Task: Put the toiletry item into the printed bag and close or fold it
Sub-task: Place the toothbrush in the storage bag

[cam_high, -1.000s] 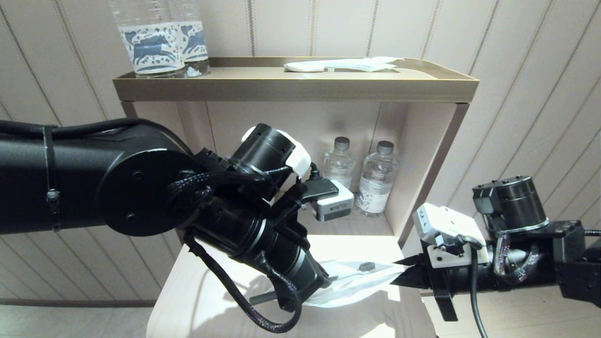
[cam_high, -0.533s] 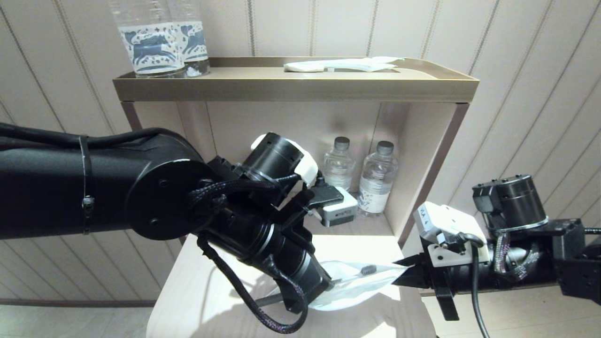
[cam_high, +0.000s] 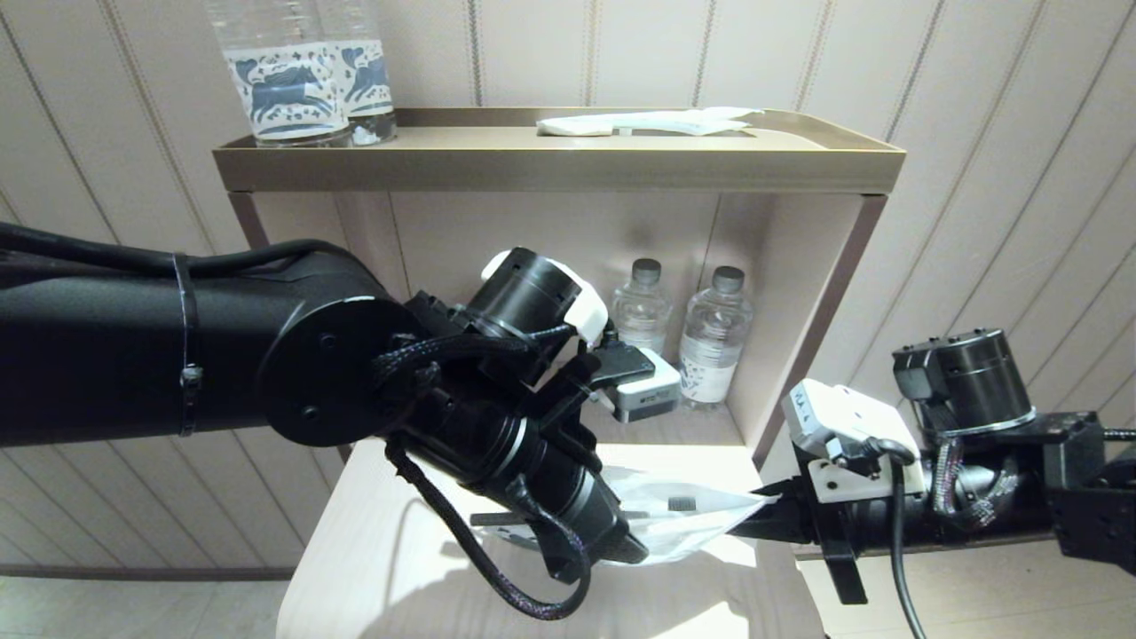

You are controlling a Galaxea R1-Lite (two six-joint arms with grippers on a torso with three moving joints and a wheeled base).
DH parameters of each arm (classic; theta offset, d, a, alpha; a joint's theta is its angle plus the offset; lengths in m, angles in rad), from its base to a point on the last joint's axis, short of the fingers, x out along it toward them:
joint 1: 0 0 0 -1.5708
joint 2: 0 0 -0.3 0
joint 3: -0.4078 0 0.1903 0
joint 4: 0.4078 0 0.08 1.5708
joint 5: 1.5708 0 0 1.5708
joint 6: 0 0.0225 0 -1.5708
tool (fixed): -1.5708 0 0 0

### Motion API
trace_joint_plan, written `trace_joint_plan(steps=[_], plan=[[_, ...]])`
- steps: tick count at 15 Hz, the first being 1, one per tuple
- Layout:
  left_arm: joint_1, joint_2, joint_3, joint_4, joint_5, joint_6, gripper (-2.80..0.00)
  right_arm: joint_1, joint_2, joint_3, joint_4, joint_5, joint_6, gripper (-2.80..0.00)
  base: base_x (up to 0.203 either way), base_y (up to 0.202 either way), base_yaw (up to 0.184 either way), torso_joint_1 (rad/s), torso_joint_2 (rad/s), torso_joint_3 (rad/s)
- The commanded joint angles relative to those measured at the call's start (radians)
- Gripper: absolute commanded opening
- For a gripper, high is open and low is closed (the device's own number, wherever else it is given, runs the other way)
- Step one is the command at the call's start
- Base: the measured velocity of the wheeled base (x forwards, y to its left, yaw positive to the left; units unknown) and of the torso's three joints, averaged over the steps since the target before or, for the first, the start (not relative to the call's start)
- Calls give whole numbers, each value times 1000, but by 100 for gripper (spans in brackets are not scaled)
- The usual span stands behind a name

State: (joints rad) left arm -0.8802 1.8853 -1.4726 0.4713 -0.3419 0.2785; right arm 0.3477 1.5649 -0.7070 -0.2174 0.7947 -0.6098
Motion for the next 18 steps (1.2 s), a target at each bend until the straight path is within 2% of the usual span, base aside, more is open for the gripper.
trace_joint_plan(steps=[1, 11, 16, 18], plan=[[0, -6, -3, 1, -3, -1, 0, -5, 1, 0, -2, 5, -4, -280, 0, 0, 0, 0, 0, 0], [1, -37, -67, 1, -11, -12, 0, -42, 4, -23, 20, 45, -2, -280, 0, 0, 0, 0, 0, 0], [24, -154, -107, 8, 0, -40, 0, -56, 20, -34, 20, 47, -1, -280, 0, 0, 0, 0, 0, 0], [38, -203, -83, 22, 0, -51, 0, -58, 21, -34, 20, 47, -1, -280, 0, 0, 0, 0, 0, 0]])
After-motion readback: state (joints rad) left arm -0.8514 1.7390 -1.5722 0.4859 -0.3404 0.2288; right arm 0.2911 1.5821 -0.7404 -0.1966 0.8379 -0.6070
